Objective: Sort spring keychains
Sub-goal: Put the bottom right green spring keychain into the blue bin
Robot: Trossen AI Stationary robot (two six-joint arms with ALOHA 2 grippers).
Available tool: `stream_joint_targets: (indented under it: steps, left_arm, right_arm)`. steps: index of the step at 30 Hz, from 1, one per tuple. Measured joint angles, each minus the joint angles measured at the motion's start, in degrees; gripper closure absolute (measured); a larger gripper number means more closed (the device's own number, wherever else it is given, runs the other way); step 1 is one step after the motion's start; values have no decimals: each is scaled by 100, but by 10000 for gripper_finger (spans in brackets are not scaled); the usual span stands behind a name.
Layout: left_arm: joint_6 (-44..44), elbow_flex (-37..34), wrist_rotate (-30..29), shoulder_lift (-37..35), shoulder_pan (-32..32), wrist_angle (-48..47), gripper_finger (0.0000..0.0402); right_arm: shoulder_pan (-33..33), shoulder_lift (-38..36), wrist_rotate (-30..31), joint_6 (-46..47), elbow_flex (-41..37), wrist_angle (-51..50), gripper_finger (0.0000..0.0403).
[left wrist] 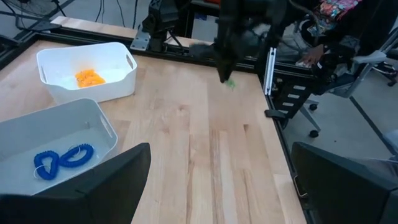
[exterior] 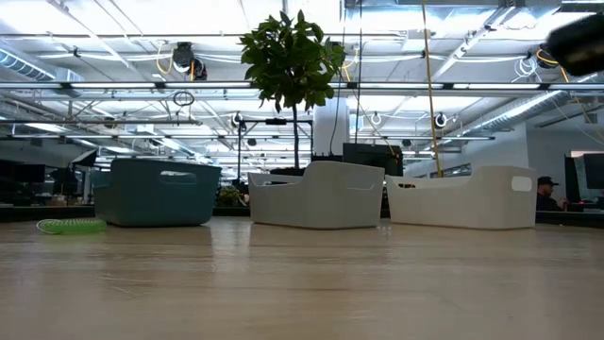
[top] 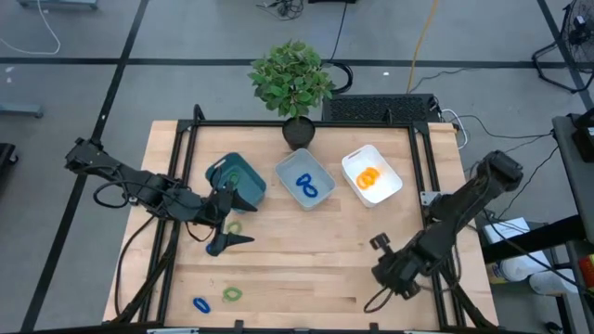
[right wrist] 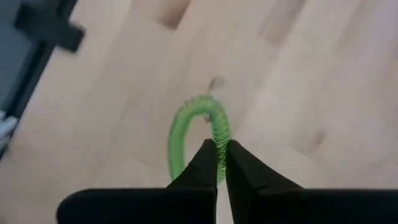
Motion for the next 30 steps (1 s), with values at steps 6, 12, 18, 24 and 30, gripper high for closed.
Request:
stream_joint_targets:
  steps: [6,12,18,24,30]
  left_arm:
    - [-2,0,0,0,0,7,5]
    - [-6,0,-2,0,2,32,5]
    - [-15,0,-292,0,7,42,5]
    - [161,0,-661,0,7,62,5]
    - [500,0,-870,0,80,487,5]
  right_arm:
    - [-115,-806,730,439,-2,111,402]
    - [-119,-1355,1520,615,-1,647,403]
    - [-119,-1680,2628,729,0,888,403]
    - [-119,-1780,3754,512,0,1459,403]
    - [-263,-1785,4371,-343,0,2471,403]
